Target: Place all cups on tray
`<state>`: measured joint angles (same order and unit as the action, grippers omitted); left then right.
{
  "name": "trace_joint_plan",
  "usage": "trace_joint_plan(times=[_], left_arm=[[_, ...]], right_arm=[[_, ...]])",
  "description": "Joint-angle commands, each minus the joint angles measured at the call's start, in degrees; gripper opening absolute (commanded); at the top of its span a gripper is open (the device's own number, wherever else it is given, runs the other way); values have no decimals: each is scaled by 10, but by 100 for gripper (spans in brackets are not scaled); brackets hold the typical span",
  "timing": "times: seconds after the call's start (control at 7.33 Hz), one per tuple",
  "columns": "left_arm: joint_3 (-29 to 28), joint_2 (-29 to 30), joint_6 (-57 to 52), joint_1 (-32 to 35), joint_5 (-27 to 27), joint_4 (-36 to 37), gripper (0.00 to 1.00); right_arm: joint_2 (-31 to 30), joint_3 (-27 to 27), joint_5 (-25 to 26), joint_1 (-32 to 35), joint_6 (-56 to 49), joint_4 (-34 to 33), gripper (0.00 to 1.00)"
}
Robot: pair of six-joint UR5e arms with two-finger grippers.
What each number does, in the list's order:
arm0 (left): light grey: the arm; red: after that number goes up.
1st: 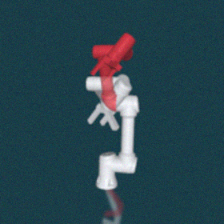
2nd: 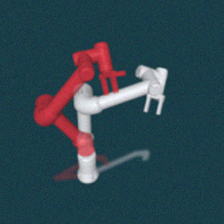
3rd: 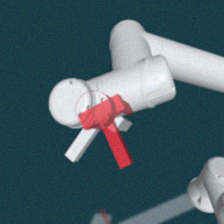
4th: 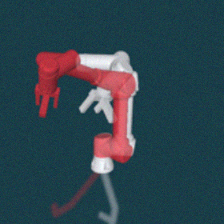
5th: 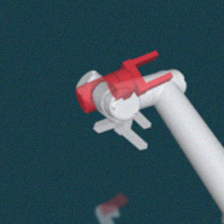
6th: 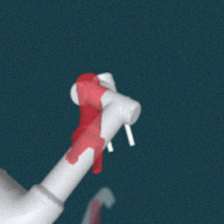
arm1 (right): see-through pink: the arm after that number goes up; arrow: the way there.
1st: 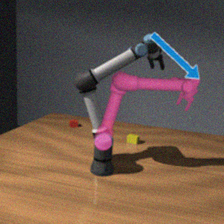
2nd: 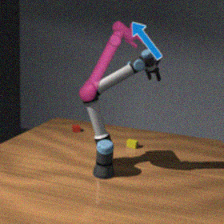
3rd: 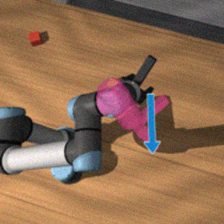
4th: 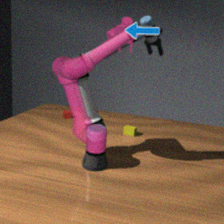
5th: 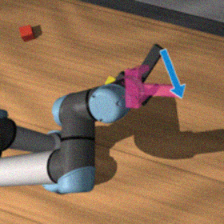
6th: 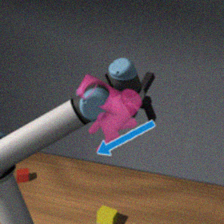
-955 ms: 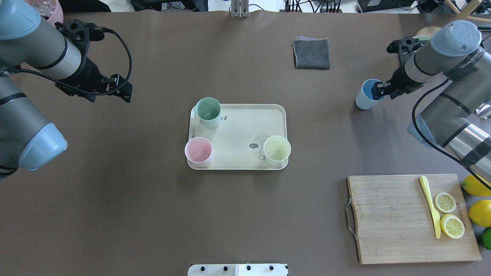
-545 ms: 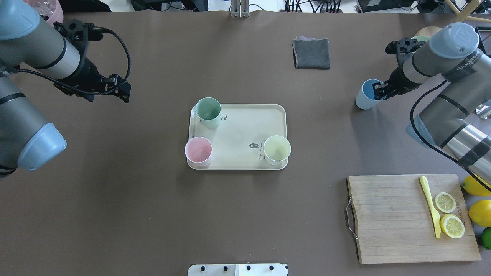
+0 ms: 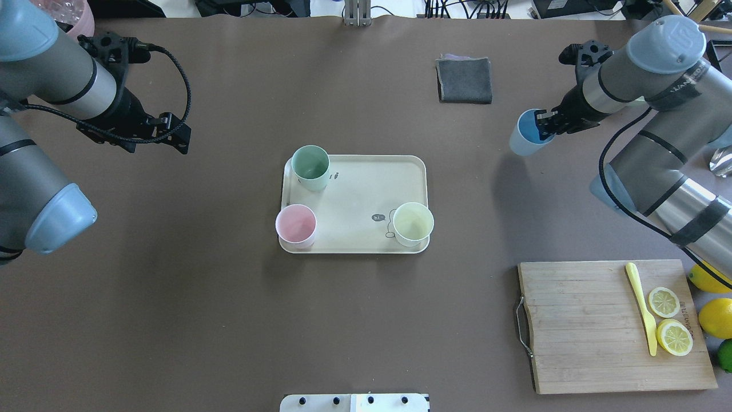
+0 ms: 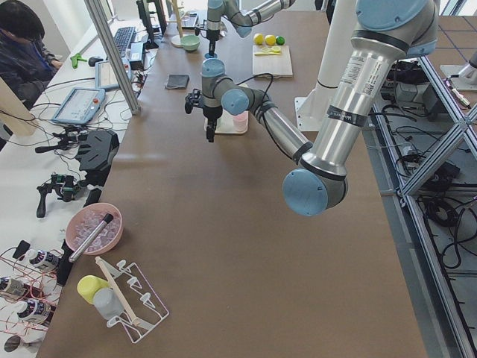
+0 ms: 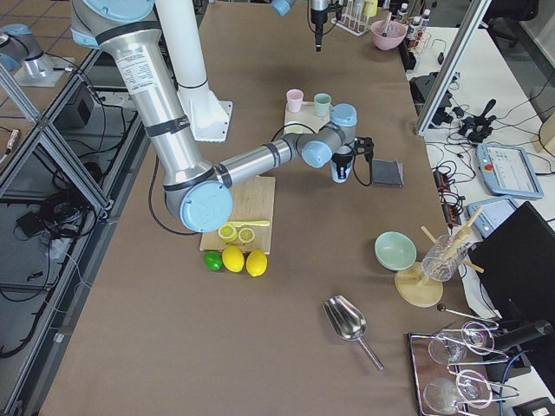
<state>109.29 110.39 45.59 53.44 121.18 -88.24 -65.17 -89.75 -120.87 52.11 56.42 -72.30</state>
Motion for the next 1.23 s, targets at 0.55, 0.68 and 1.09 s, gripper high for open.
trace_joint_plan(times=[0.55,0.68,1.09], left_arm=[[-29,-45,-153,81,5,1,98],[-29,-45,-153,82,5,1,98],[-29,-54,-154,96,5,2,98]], right_arm=[[156,37,96,-135,160,-74,90],[157,40,97,-132,154,-73,100],[160,38,73,-89,116,-77,100]])
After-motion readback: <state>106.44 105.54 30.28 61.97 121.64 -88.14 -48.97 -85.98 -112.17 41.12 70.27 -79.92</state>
